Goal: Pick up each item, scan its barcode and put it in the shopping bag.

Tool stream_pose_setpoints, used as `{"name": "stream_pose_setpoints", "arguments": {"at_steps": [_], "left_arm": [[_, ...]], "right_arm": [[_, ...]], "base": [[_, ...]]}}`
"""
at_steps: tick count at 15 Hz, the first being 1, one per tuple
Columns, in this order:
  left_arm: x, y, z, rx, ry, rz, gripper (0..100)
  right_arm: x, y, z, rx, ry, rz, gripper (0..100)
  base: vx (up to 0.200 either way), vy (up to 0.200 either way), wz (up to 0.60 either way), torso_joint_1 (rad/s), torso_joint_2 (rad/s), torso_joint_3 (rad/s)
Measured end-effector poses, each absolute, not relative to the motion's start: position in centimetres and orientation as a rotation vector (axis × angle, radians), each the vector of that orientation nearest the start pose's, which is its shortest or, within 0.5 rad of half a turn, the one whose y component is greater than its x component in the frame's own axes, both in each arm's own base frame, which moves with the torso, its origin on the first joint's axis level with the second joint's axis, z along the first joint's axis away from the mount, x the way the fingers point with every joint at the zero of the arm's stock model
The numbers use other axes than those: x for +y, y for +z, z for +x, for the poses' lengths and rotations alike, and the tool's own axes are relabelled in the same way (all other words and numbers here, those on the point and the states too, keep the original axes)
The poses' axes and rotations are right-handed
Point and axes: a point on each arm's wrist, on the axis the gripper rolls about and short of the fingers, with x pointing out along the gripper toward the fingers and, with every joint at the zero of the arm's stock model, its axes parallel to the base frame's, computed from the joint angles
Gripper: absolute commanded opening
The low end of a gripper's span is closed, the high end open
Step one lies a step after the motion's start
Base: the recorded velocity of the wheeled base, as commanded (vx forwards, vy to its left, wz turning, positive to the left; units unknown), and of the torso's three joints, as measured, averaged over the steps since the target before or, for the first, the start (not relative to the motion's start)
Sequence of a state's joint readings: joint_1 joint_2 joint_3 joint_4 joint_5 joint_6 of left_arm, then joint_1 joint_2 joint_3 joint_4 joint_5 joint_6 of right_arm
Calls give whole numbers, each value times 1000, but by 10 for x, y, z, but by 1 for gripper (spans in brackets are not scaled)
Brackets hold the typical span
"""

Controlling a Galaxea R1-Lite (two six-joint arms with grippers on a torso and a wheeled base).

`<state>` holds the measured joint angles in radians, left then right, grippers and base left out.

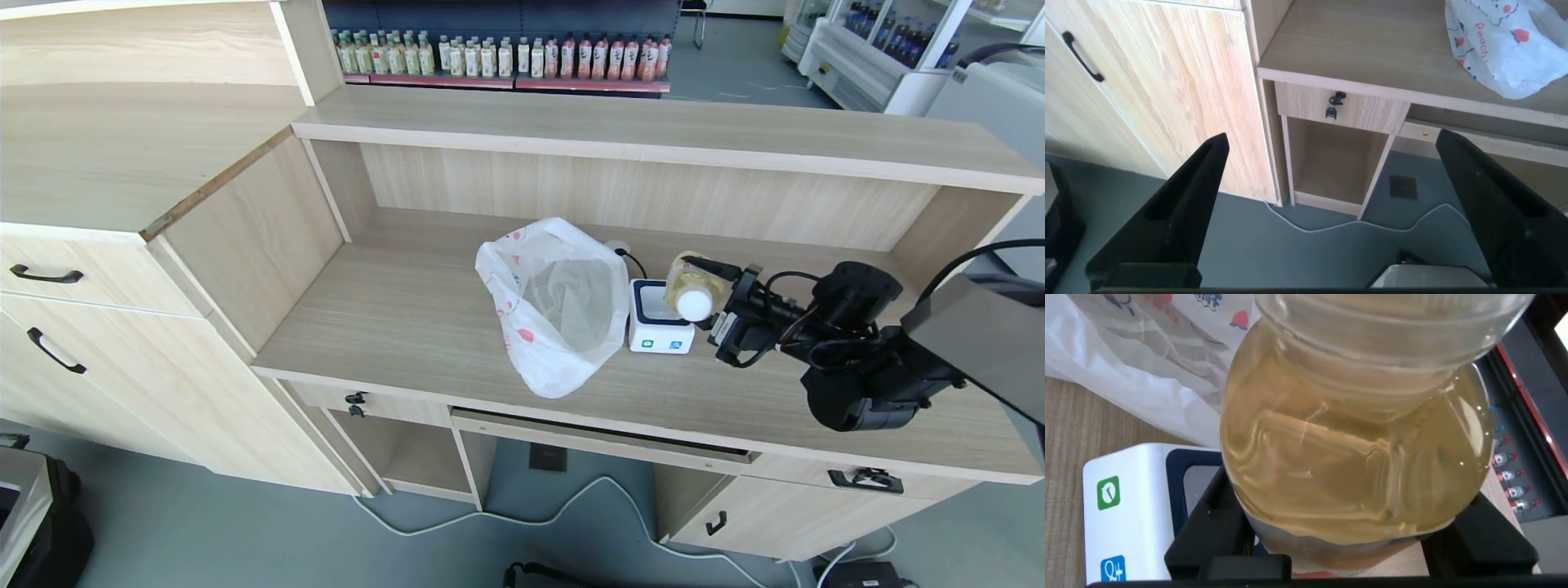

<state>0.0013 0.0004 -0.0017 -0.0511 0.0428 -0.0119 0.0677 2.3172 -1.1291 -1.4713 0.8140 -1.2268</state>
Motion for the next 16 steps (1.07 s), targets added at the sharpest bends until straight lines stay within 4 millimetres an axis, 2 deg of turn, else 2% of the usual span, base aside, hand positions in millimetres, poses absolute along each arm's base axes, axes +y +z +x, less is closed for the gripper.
{"name": "stream_pose_setpoints", "arguments": {"at_steps": [6,16], "left_arm": [[1,81,-23,-53,44,-13,100],[1,81,-23,-53,43,-13,100]], "right_arm": [[56,111,441,-806,603,-1216,0],[58,101,447,-801,617,-1203,0]], "base": [[0,0,0,0,0,0],[0,0,0,0,0,0]]}}
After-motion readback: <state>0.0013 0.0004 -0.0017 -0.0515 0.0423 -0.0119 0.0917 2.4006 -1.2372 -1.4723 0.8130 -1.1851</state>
